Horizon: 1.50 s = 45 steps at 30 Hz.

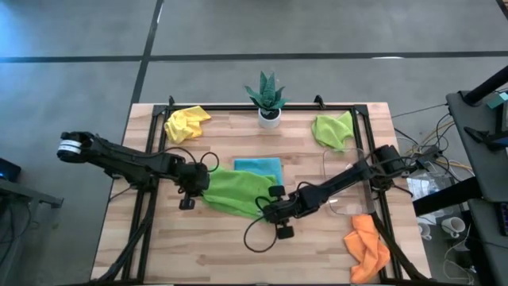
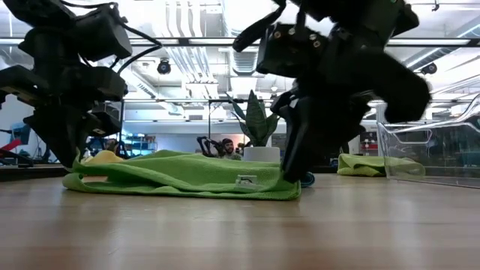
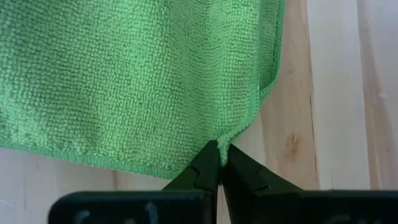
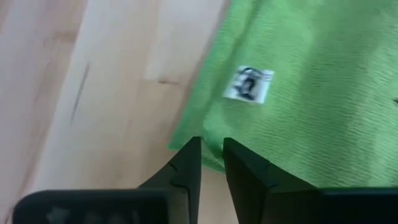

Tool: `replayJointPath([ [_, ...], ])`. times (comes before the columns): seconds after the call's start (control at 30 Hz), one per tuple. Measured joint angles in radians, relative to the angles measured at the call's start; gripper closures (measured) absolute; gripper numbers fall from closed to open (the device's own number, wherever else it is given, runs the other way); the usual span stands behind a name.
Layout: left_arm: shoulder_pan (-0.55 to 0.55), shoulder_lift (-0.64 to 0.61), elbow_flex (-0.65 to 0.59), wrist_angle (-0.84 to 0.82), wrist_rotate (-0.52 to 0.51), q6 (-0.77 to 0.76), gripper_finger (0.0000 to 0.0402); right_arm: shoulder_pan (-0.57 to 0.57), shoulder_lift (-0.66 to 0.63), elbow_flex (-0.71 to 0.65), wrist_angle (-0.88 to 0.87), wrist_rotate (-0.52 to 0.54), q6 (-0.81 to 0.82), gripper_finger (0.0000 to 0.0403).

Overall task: Fold microfiber towels
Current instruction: Fold the green towel on the table

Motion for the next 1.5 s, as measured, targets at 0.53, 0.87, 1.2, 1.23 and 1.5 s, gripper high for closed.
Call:
replayJointPath([
  [0.53, 0.0, -0.018, 0.036, -0.048, 0.001, 0.001, 0.0402, 0.014, -0.034, 0.008, -0.004, -0.009, -0.019, 0.0394],
  [0.87, -0.003, -0.017, 0.031, -0.039, 0.079, 0.002, 0.0402, 0.02, 0.02, 0.006, 0.026, -0.064, -0.027, 0.0394],
  [1.2, -0.005, 0.073, 0.028, -0.037, -0.016, -0.016, 0.0402, 0.021, 0.034, 0.006, 0.029, -0.053, -0.003, 0.0391],
  [1.23, -0.005, 0.088, 0.028, -0.04, -0.033, -0.024, 0.0401, 0.021, 0.034, 0.006, 0.028, -0.052, -0.001, 0.0388],
  [1.5, -0.005, 0.142, 0.054, -0.108, -0.038, -0.111, 0.0357, 0.021, 0.01, 0.048, -0.069, 0.007, -0.01, 0.0328],
])
